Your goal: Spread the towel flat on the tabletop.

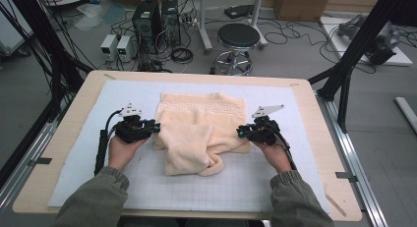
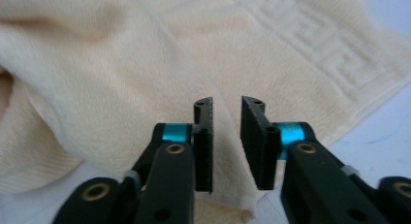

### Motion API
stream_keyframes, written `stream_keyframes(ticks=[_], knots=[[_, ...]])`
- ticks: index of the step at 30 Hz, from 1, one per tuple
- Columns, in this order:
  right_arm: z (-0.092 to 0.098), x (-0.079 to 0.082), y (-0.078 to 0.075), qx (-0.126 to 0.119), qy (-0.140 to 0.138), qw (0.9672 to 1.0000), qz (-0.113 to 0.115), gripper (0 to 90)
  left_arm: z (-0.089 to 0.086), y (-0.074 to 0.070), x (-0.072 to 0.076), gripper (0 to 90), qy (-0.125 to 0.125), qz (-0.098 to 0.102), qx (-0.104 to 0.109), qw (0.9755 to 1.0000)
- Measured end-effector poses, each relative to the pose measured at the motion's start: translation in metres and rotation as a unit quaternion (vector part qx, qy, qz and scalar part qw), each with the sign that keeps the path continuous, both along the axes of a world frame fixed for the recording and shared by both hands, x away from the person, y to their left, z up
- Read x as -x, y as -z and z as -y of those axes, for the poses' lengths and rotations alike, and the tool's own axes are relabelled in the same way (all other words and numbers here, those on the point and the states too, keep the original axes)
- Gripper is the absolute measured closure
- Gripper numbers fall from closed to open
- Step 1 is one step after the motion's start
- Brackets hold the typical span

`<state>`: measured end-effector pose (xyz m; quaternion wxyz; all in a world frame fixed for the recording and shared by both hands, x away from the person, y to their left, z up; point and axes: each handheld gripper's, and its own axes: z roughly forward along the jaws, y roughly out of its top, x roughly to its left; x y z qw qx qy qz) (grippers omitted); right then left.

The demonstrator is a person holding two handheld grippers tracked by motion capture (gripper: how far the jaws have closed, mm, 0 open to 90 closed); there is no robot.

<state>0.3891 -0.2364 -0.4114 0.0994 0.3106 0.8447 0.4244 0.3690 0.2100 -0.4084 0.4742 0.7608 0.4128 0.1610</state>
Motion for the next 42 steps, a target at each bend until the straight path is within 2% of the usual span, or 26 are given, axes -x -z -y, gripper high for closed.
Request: stream_keyframes(ticks=[2, 3, 7, 9, 12, 13, 14, 15, 16, 17, 18, 19, 20, 22, 24, 25, 27, 29, 31, 33, 36, 39, 42], knots=[[0.004, 0.005, -0.008, -0.017, -0.002, 0.9998, 0.013, 70.5, -0.002, -0.003, 0.003, 58.7, 0.0, 0.007, 0.005, 1.0], [0.006, 0.009, -0.012, -0.023, -0.003, 0.9996, 0.018, 68.6, -0.007, -0.01, 0.009, 56.3, 0.013, 0.016, 0.015, 0.9997], [0.005, 0.031, -0.03, -0.036, -0.022, 0.9981, 0.046, 63.4, -0.009, -0.02, 0.029, 50.4, 0.043, 0.038, 0.021, 0.9981], [0.001, 0.042, -0.035, -0.04, -0.04, 0.997, 0.054, 61.0, -0.008, -0.022, 0.04, 48.7, 0.065, 0.04, 0.018, 0.9969], [-0.008, 0.061, -0.037, -0.041, -0.066, 0.9948, 0.065, 59.6, -0.005, -0.019, 0.06, 47.3, 0.092, 0.05, 0.021, 0.9943], [-0.012, 0.066, -0.036, -0.042, -0.074, 0.994, 0.069, 59.2, -0.005, -0.019, 0.06, 47.3, 0.092, 0.05, 0.021, 0.9943], [-0.016, 0.07, -0.034, -0.039, -0.083, 0.9932, 0.072, 58.6, -0.002, -0.013, 0.07, 47.5, 0.11, 0.049, 0.021, 0.9925], [-0.021, 0.073, -0.031, -0.032, -0.088, 0.993, 0.072, 57.6, 0.001, -0.009, 0.073, 48.3, 0.122, 0.044, 0.02, 0.9914], [-0.025, 0.074, -0.028, -0.027, -0.093, 0.9927, 0.072, 57.0, 0.001, -0.009, 0.073, 49.0, 0.122, 0.044, 0.02, 0.9914], [-0.03, 0.072, -0.024, -0.023, -0.095, 0.9927, 0.07, 55.9, 0.009, -0.002, 0.072, 49.0, 0.138, 0.031, 0.001, 0.9899], [-0.034, 0.07, -0.02, -0.019, -0.095, 0.9933, 0.063, 54.7, 0.014, 0.001, 0.07, 49.0, 0.141, 0.026, -0.007, 0.9896], [-0.038, 0.066, -0.015, -0.016, -0.091, 0.9939, 0.06, 53.9, 0.014, 0.001, 0.07, 49.0, 0.141, 0.026, -0.007, 0.9896], [-0.043, 0.062, -0.01, -0.012, -0.091, 0.9944, 0.053, 53.6, 0.024, 0.005, 0.063, 49.0, 0.146, 0.016, -0.004, 0.9891], [-0.053, 0.054, 0.0, 0.002, -0.088, 0.995, 0.048, 53.1, 0.03, 0.006, 0.059, 49.9, 0.143, 0.017, -0.007, 0.9895], [-0.062, 0.047, 0.008, 0.005, -0.086, 0.9955, 0.039, 54.3, 0.046, 0.013, 0.046, 52.0, 0.14, 0.01, -0.007, 0.9901], [-0.068, 0.043, 0.014, 0.018, -0.084, 0.9956, 0.037, 56.3, 0.051, 0.015, 0.043, 53.9, 0.136, 0.004, -0.01, 0.9906], [-0.075, 0.038, 0.021, 0.027, -0.087, 0.9953, 0.033, 64.5, 0.061, 0.018, 0.037, 57.4, 0.131, -0.008, -0.024, 0.9911], [-0.08, 0.036, 0.024, 0.039, -0.089, 0.9946, 0.036, 72.4, 0.068, 0.02, 0.035, 65.1, 0.127, -0.003, -0.023, 0.9916], [-0.078, 0.034, 0.024, 0.033, -0.09, 0.9949, 0.032, 79.0, 0.072, 0.02, 0.033, 77.2, 0.127, -0.002, -0.03, 0.9914], [-0.074, 0.033, 0.022, 0.021, -0.093, 0.9952, 0.023, 81.8, 0.071, 0.019, 0.033, 84.0, 0.129, 0.002, -0.032, 0.9911], [-0.066, 0.035, 0.015, 0.009, -0.094, 0.9953, 0.022, 82.9, 0.065, 0.013, 0.035, 85.8, 0.125, 0.004, -0.024, 0.9919], [-0.057, 0.039, 0.005, 0.002, -0.091, 0.9953, 0.034, 83.3, 0.056, 0.005, 0.04, 86.2, 0.116, 0.014, -0.008, 0.9931], [-0.045, 0.043, -0.003, 0.0, -0.085, 0.9956, 0.039, 83.6, 0.043, -0.003, 0.045, 86.3, 0.108, 0.023, -0.003, 0.9939]])
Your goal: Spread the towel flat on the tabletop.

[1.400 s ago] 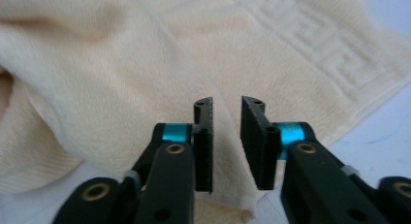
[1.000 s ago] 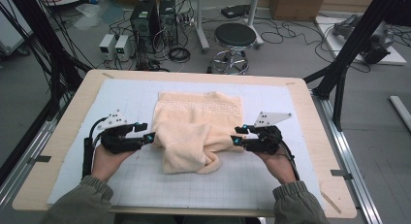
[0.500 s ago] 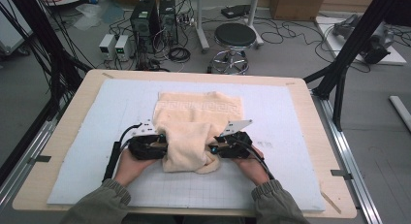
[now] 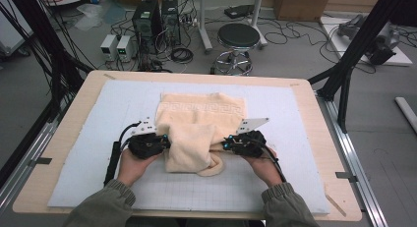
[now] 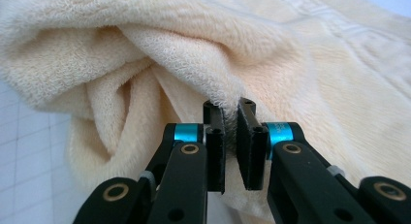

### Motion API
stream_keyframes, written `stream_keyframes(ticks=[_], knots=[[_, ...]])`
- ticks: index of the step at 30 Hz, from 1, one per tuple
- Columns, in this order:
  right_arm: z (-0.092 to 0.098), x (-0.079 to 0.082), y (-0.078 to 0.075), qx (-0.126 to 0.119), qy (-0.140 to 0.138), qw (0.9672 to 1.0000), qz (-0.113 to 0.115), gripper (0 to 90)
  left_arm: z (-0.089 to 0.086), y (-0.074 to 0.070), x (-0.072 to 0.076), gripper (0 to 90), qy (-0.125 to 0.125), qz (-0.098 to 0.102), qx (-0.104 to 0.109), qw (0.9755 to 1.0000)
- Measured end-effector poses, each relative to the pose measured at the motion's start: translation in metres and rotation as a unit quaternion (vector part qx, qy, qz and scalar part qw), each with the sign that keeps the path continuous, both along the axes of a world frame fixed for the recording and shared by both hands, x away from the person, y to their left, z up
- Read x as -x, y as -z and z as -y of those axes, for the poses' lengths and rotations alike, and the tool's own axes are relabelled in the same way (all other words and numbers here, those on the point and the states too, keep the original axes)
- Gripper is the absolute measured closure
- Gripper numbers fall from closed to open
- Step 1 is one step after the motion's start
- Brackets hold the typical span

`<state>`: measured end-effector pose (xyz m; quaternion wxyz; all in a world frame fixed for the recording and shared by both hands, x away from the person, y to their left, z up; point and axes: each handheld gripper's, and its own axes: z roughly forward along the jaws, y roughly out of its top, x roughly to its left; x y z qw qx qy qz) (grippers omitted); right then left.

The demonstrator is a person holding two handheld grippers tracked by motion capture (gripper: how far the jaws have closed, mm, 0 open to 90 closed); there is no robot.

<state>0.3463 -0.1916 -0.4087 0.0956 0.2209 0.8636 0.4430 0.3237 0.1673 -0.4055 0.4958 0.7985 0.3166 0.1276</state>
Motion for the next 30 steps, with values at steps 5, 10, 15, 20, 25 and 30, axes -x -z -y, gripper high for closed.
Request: stream_keyframes(ticks=[5, 10, 15, 20, 25, 30], knots=[[0.027, 0.003, -0.013, -0.008, 0.02, 0.9998, 0.004, 83.7, -0.028, -0.013, 0.007, 86.4, -0.023, 0.008, 0.018, 0.9995], [0.05, 0.007, -0.028, -0.017, 0.036, 0.9992, 0.007, 83.8, -0.045, -0.025, 0.012, 86.5, -0.028, 0.014, 0.02, 0.9993], [0.061, 0.008, -0.035, -0.007, 0.042, 0.999, 0.009, 83.9, -0.042, -0.028, 0.016, 86.6, -0.017, 0.019, 0.015, 0.9996], [0.053, -0.011, -0.012, 0.029, 0.063, 0.9973, -0.025, 81.2, -0.028, -0.009, -0.001, 82.5, -0.011, -0.017, -0.018, 0.9996], [0.058, -0.009, -0.009, 0.006, 0.07, 0.9972, -0.023, 68.2, -0.045, -0.003, 0.005, 64.9, -0.015, -0.029, -0.03, 0.999], [0.066, 0.009, -0.023, -0.021, 0.067, 0.9975, 0.009, 63.1, -0.07, -0.005, 0.018, 55.9, -0.024, -0.029, -0.01, 0.9993]])
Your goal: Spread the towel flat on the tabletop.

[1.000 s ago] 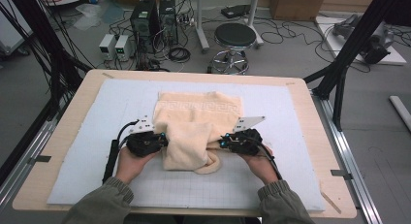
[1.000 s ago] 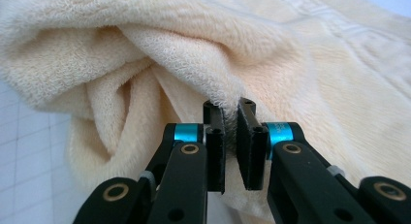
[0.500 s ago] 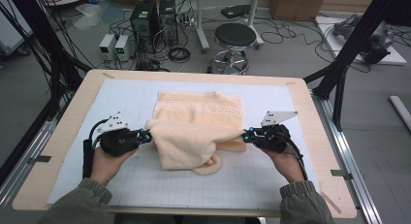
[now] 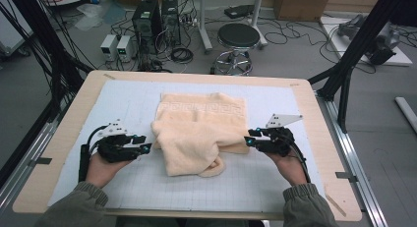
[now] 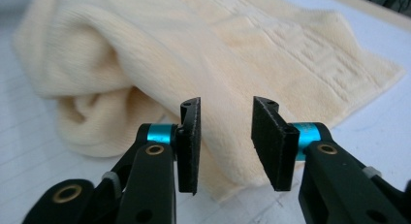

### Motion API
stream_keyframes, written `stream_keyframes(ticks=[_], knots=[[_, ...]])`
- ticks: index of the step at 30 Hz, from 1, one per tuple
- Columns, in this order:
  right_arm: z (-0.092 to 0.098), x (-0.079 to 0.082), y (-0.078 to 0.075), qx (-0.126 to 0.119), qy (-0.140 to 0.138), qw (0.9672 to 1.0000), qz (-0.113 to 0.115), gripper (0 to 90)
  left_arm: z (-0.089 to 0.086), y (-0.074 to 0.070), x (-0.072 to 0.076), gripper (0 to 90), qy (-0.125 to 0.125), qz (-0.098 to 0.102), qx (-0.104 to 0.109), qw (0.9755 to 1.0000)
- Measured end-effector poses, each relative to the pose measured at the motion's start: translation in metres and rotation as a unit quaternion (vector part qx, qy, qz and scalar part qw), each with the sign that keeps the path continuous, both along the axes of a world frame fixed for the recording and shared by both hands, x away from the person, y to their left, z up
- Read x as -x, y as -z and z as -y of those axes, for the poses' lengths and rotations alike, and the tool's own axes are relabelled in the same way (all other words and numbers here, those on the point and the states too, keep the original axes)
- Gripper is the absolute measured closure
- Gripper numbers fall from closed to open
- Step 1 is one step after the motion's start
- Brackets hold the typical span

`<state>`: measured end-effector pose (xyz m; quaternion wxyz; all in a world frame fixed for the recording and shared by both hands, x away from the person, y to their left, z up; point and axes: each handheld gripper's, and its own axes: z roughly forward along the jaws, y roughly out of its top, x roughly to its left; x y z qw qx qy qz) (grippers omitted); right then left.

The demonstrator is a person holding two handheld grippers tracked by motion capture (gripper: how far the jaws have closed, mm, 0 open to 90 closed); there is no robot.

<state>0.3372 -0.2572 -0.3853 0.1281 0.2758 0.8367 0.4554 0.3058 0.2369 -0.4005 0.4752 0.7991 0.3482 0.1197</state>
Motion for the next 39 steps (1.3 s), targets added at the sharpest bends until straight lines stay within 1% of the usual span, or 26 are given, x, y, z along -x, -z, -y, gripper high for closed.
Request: stream_keyframes(ticks=[1, 2, 4, 5, 6, 8, 11, 12, 13, 15, 16, 17, 19, 21, 24, 26, 28, 29, 31, 32, 33, 35, 36, 37, 38, 39], knots=[[-0.001, 0.005, -0.003, 0.001, -0.003, 1.0, 0.009, 63.0, 0.0, 0.0, 0.0, 55.4, 0.0, 0.0, 0.0, 1.0], [-0.003, 0.01, -0.006, -0.002, -0.007, 0.9999, 0.012, 62.8, -0.001, -0.001, 0.007, 54.3, 0.012, 0.003, 0.01, 0.9999], [-0.009, 0.02, -0.01, -0.004, -0.026, 0.9993, 0.027, 62.5, 0.003, -0.001, 0.014, 51.9, 0.029, 0.01, 0.016, 0.9994], [-0.014, 0.025, -0.012, -0.002, -0.037, 0.9988, 0.032, 62.4, 0.003, -0.001, 0.014, 51.8, 0.029, 0.01, 0.016, 0.9994], [-0.018, 0.028, -0.012, -0.001, -0.047, 0.9981, 0.039, 62.1, 0.011, -0.002, 0.021, 51.3, 0.046, 0.017, 0.02, 0.9986], [-0.032, 0.038, -0.009, 0.002, -0.075, 0.9961, 0.046, 61.8, 0.02, 0.0, 0.026, 50.8, 0.069, 0.021, 0.018, 0.9972], [-0.05, 0.046, 0.004, 0.011, -0.108, 0.9936, 0.032, 60.5, 0.035, 0.007, 0.03, 50.8, 0.097, 0.017, 0.004, 0.9951], [-0.055, 0.047, 0.01, 0.019, -0.117, 0.9926, 0.027, 60.4, 0.035, 0.007, 0.03, 50.8, 0.097, 0.017, 0.004, 0.9951], [-0.061, 0.048, 0.015, 0.022, -0.12, 0.9923, 0.02, 60.2, 0.04, 0.01, 0.03, 50.8, 0.103, 0.017, -0.004, 0.9945], [-0.069, 0.046, 0.026, 0.032, -0.129, 0.991, 0.009, 59.7, 0.051, 0.021, 0.027, 50.9, 0.118, 0.002, -0.021, 0.9928], [-0.073, 0.045, 0.03, 0.039, -0.132, 0.9905, 0.003, 59.5, 0.051, 0.021, 0.027, 51.3, 0.118, 0.002, -0.021, 0.9928], [-0.077, 0.044, 0.035, 0.046, -0.135, 0.9898, -0.002, 59.5, 0.056, 0.026, 0.025, 52.1, 0.123, -0.005, -0.029, 0.992], [-0.084, 0.041, 0.041, 0.057, -0.139, 0.9887, -0.004, 60.8, 0.063, 0.03, 0.022, 55.0, 0.135, -0.014, -0.037, 0.9901], [-0.088, 0.038, 0.045, 0.064, -0.137, 0.9884, 0.0, 64.5, 0.07, 0.033, 0.021, 61.9, 0.145, -0.014, -0.043, 0.9884], [-0.091, 0.032, 0.05, 0.061, -0.133, 0.9892, -0.008, 71.8, 0.078, 0.036, 0.018, 73.0, 0.145, -0.014, -0.048, 0.9882], [-0.091, 0.029, 0.05, 0.058, -0.137, 0.9888, -0.015, 77.8, 0.08, 0.034, 0.017, 81.1, 0.142, -0.014, -0.041, 0.9889], [-0.09, 0.03, 0.05, 0.06, -0.138, 0.9885, -0.015, 79.5, 0.08, 0.033, 0.017, 84.1, 0.141, -0.01, -0.038, 0.9892], [-0.088, 0.031, 0.047, 0.054, -0.144, 0.988, -0.016, 81.0, 0.078, 0.026, 0.02, 84.7, 0.135, 0.003, -0.031, 0.9903], [-0.083, 0.034, 0.042, 0.047, -0.147, 0.988, -0.013, 81.2, 0.073, 0.017, 0.024, 85.2, 0.128, 0.019, -0.018, 0.9914], [-0.081, 0.035, 0.039, 0.042, -0.147, 0.9883, -0.011, 81.2, 0.073, 0.017, 0.024, 85.4, 0.128, 0.019, -0.018, 0.9914], [-0.078, 0.037, 0.035, 0.037, -0.145, 0.9887, -0.009, 81.2, 0.066, 0.006, 0.028, 85.5, 0.117, 0.034, -0.001, 0.9926], [-0.073, 0.042, 0.027, 0.028, -0.147, 0.9888, -0.002, 81.2, 0.057, -0.007, 0.032, 85.7, 0.103, 0.047, 0.012, 0.9935], [-0.07, 0.044, 0.022, 0.025, -0.148, 0.9887, 0.004, 81.2, 0.052, -0.012, 0.033, 85.7, 0.096, 0.053, 0.019, 0.9938], [-0.066, 0.047, 0.018, 0.021, -0.146, 0.9891, 0.009, 81.2, 0.052, -0.012, 0.033, 85.8, 0.096, 0.053, 0.019, 0.9938], [-0.063, 0.049, 0.014, 0.015, -0.146, 0.9891, 0.013, 81.2, 0.047, -0.018, 0.034, 85.8, 0.089, 0.057, 0.026, 0.9941], [-0.061, 0.052, 0.009, 0.012, -0.145, 0.9892, 0.017, 81.2, 0.04, -0.029, 0.035, 85.9, 0.078, 0.069, 0.031, 0.9941]])
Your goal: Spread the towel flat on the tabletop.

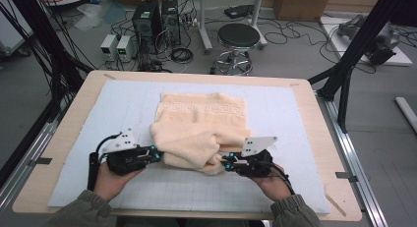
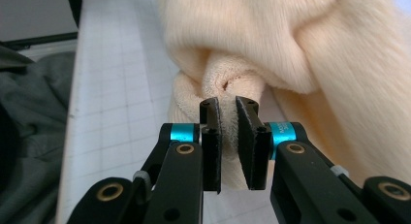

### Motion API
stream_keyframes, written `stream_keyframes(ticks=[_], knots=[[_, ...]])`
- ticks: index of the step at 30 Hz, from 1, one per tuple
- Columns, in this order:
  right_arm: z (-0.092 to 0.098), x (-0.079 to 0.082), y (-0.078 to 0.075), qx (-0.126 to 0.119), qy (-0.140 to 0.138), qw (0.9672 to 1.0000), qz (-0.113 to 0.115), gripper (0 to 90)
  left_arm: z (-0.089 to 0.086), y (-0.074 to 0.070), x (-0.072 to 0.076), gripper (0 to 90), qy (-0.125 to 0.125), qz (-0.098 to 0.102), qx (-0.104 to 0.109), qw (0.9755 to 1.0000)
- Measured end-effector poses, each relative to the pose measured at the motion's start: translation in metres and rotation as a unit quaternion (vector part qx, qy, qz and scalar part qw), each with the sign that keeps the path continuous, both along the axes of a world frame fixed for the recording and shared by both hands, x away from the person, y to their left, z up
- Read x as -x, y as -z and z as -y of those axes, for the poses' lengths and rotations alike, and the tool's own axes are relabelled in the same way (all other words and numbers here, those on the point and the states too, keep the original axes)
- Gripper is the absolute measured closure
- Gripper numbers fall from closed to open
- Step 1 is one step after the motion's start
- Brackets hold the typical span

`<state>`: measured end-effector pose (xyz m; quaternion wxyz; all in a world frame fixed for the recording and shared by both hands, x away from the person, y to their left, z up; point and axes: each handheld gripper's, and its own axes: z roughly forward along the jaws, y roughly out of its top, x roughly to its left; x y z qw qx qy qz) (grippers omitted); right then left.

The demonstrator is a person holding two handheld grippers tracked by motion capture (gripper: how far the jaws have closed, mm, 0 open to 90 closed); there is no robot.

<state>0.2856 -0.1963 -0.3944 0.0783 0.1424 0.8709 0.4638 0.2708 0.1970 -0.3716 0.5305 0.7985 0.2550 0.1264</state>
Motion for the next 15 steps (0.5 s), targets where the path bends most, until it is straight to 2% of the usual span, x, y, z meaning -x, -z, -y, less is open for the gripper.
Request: stream_keyframes(ticks=[3, 7, 10, 11, 13, 14, 15], knots=[[0.005, 0.008, -0.014, -0.004, -0.005, 0.9998, 0.018, 81.2, -0.006, -0.015, 0.003, 85.8, -0.007, 0.009, 0.014, 0.9998], [0.015, 0.023, -0.036, -0.023, -0.012, 0.999, 0.036, 81.2, -0.012, -0.034, 0.01, 85.8, -0.011, 0.025, 0.027, 0.9993], [0.023, 0.035, -0.049, -0.036, -0.018, 0.9982, 0.044, 81.2, -0.015, -0.042, 0.011, 85.8, -0.014, 0.03, 0.032, 0.999], [0.025, 0.037, -0.05, -0.043, -0.019, 0.9981, 0.041, 81.2, -0.016, -0.044, 0.01, 85.8, -0.015, 0.026, 0.031, 0.9991], [0.027, 0.039, -0.048, -0.036, -0.023, 0.9985, 0.035, 81.2, -0.014, -0.042, 0.005, 85.6, -0.02, 0.015, 0.023, 0.9994], [0.027, 0.039, -0.043, -0.031, -0.026, 0.9989, 0.026, 81.1, -0.01, -0.033, -0.004, 85.6, -0.023, -0.007, 0.015, 0.9996], [0.025, 0.038, -0.039, -0.028, -0.029, 0.9991, 0.015, 80.9, -0.005, -0.024, -0.01, 85.5, -0.027, -0.017, 0.006, 0.9995]])
